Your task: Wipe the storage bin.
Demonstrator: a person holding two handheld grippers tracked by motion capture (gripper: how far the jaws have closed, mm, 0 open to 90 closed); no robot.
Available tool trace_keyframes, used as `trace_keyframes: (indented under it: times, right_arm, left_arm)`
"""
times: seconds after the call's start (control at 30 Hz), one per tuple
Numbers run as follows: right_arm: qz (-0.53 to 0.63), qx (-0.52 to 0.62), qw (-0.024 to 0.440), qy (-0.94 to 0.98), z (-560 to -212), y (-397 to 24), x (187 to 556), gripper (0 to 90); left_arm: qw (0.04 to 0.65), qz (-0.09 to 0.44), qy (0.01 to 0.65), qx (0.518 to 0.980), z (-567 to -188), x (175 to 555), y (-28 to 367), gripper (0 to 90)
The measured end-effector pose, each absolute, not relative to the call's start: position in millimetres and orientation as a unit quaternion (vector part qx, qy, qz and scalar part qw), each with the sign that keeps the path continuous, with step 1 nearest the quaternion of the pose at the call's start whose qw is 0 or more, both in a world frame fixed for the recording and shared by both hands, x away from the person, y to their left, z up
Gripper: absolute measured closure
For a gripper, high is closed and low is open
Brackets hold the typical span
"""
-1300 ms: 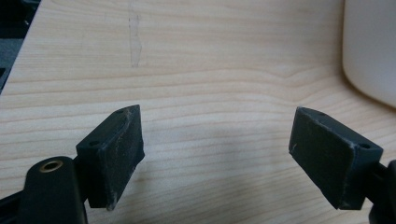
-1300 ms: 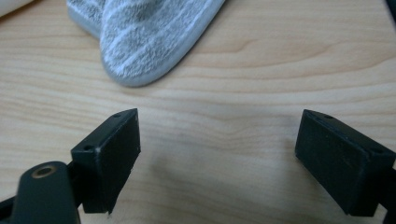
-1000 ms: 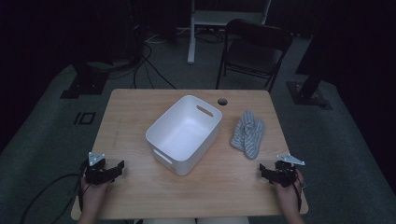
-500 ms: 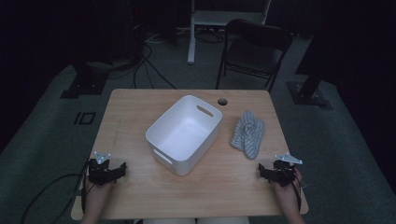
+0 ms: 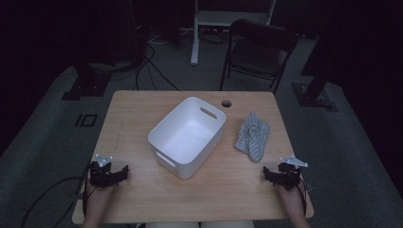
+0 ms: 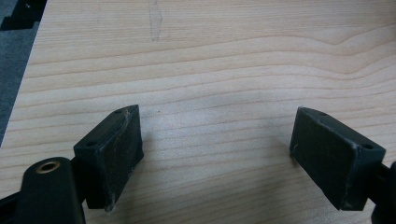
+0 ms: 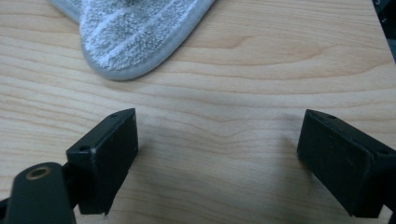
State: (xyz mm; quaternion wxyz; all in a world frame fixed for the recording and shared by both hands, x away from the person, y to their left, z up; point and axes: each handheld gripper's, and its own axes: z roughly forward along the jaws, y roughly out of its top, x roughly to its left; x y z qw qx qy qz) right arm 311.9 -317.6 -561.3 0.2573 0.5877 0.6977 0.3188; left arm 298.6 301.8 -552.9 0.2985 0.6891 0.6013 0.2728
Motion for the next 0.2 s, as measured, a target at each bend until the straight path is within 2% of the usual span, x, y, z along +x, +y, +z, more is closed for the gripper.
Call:
trace_keyframes:
  times: [0.2]
  right_arm:
    - [0.319, 0.588, 0.258, 0.697, -561.3, -317.4, 312.1, 12.1]
  left_arm:
    - [0.298, 0.273, 0.602, 0.689, -552.9, 298.7, 301.7, 16.8]
